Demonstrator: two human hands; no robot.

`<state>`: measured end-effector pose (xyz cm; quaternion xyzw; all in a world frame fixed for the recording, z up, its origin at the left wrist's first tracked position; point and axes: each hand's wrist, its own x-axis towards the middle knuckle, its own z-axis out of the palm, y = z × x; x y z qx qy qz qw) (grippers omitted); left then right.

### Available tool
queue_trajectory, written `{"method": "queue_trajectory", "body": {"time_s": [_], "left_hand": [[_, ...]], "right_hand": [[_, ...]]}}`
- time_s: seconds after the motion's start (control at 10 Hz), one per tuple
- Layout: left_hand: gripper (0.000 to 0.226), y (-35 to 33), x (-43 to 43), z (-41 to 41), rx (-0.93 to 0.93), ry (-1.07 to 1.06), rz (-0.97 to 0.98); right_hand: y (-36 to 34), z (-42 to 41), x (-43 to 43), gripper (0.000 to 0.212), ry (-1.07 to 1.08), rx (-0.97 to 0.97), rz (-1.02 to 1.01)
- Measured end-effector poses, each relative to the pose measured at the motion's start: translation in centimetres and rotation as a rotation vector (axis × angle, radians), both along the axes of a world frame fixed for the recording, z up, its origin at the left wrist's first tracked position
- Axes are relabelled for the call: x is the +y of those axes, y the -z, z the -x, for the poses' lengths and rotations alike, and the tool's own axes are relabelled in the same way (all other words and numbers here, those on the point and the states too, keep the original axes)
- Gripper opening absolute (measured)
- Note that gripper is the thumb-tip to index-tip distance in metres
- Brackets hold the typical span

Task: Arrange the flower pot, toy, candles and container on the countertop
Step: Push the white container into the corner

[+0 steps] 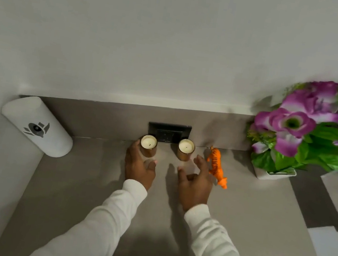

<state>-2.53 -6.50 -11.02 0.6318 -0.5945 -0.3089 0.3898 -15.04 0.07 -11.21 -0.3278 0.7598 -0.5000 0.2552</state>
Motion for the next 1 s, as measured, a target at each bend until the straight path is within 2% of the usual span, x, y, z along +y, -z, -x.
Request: {"method": "queue_trajectory", "body": {"time_s": [0.1, 0.2, 0.3, 0.4, 0.5, 0.7, 0.9, 1.0], "left_hand": [[0.068, -1.2, 3.4, 1.6, -0.016, 0.048, 0.126], [0.063, -1.7, 6.2, 4.6, 0.042, 0.236, 0.116], [0.064, -2.0, 7.6, 8.4, 0.038, 0.469, 0.055], [0.075, -1.6, 8.0, 11.7, -0.06, 0.6, 0.02], [0.086, -1.3, 8.0, 13.7, -0.103, 0.593, -0.018], [0.083, 0.6, 6.4, 15.0, -0.159, 0.475, -0.014], [0.09, -4.0, 4.2, 13.4, -0.171, 0.46, 0.041], [0.091, -8.7, 3.8, 10.4, -0.1, 0.427, 0.163]], "right_hand": [[-1.2, 1.7, 4.6, 0.035, 0.093, -0.009, 0.177], [-2.6, 5.9, 7.3, 0.03, 0.296, 0.042, 0.246], [-2.5, 11.8, 8.6, 0.036, 0.418, 0.108, 0.223], [-1.4, 17.5, 7.9, 0.077, 0.412, 0.119, 0.021], [-0.9, 20.6, 6.3, 0.099, 0.311, 0.088, -0.032], [0.0, 22.5, 4.6, 0.093, 0.279, 0.075, -0.004], [-5.9, 20.4, 2.0, 0.102, 0.196, 0.024, 0.13], [-9.5, 16.9, 4.2, 0.109, 0.231, 0.035, 0.297]]}}
